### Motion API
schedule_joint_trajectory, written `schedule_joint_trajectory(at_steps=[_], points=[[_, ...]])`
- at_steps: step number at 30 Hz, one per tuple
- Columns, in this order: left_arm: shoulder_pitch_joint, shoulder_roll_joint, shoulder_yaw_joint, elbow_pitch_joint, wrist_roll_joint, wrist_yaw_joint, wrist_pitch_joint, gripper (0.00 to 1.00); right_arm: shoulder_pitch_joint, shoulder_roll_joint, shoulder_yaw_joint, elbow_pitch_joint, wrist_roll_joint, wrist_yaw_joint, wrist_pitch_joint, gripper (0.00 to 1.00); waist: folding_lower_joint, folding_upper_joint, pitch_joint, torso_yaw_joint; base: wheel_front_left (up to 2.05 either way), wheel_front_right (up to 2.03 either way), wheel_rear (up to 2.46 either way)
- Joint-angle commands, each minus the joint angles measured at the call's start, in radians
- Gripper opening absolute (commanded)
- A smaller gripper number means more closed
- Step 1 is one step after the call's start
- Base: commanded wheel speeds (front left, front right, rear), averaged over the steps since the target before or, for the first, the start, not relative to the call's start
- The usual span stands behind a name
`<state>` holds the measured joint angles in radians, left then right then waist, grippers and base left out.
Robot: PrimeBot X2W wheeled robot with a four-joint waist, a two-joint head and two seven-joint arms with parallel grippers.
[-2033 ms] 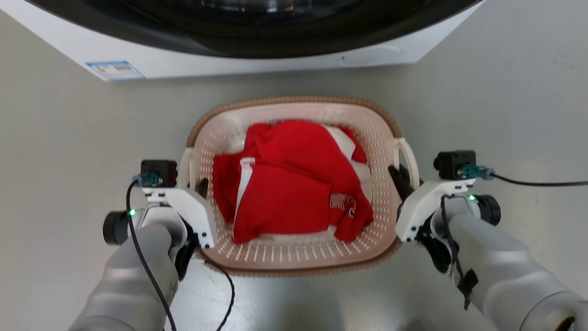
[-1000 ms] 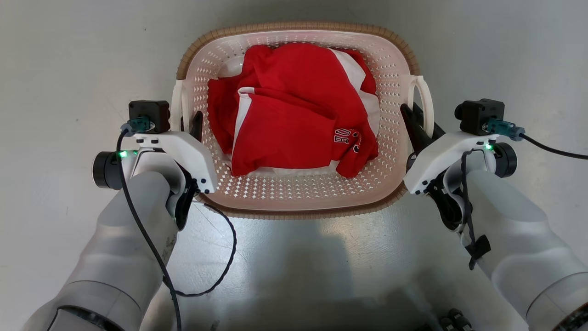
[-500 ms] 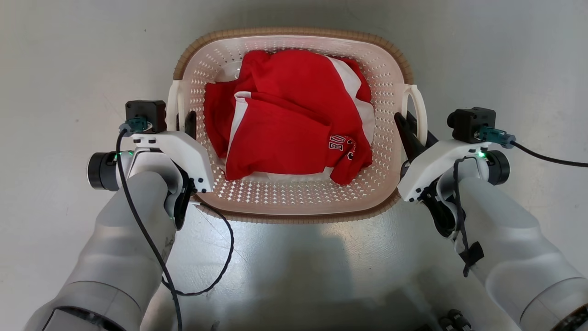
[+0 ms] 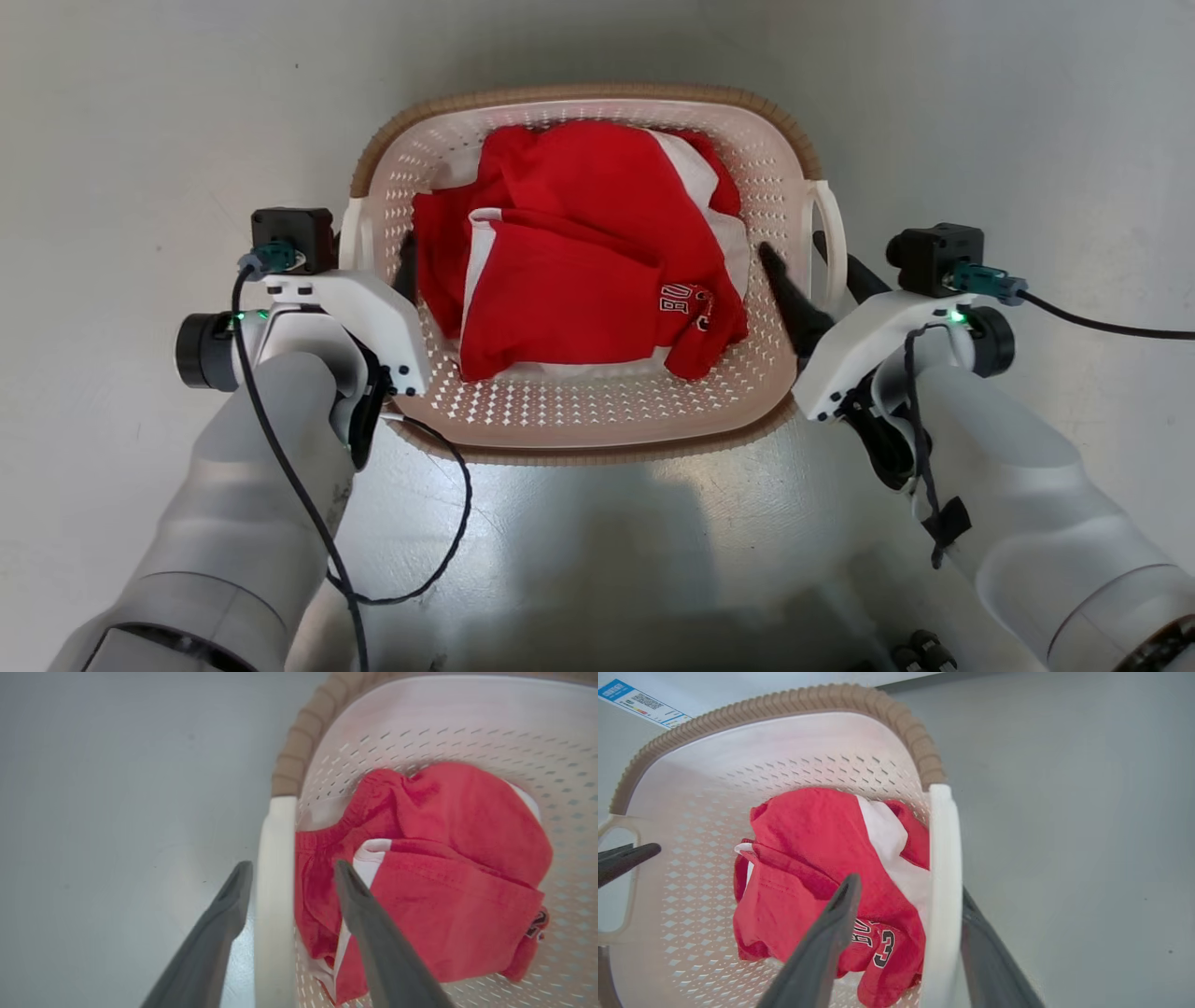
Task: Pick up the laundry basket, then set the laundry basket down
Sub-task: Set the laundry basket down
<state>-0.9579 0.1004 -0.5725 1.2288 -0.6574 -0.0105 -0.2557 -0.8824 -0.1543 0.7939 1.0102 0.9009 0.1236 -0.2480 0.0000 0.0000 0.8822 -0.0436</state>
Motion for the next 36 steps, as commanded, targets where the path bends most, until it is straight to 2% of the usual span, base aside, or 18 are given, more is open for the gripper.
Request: schedule_joint_trajectory(at_steps=[1, 10, 18, 26, 36], points=[[0.018, 0.018, 0.019, 0.003, 0.015, -0.009, -0.006, 1.00, 0.057, 0.017, 0.014, -0.012, 0.000, 0.007, -0.014, 1.00, 0.0000, 0.0000, -0.004, 0.001, 0.00, 0.00, 0.00], [0.023, 0.010, 0.031, 0.017, 0.026, -0.008, -0.006, 1.00, 0.058, 0.019, 0.003, 0.002, -0.008, 0.007, -0.014, 1.00, 0.0000, 0.0000, -0.021, 0.001, 0.00, 0.00, 0.00], [0.065, 0.025, 0.057, -0.002, 0.039, 0.000, -0.006, 1.00, 0.079, 0.022, -0.040, 0.025, -0.035, 0.007, -0.014, 1.00, 0.0000, 0.0000, -0.093, -0.012, 0.00, 0.00, 0.00], [0.148, 0.053, 0.124, -0.117, 0.070, -0.006, -0.006, 1.00, 0.135, 0.009, -0.106, -0.011, -0.078, 0.007, -0.014, 1.00, 0.0000, 0.0000, -0.218, -0.020, 0.00, 0.00, 0.00], [0.308, 0.047, 0.250, -0.292, 0.168, -0.043, -0.006, 1.00, 0.277, -0.017, -0.258, -0.188, -0.234, 0.007, -0.014, 1.00, 0.0000, 0.0000, -0.451, -0.022, 0.00, 0.00, 0.00]])
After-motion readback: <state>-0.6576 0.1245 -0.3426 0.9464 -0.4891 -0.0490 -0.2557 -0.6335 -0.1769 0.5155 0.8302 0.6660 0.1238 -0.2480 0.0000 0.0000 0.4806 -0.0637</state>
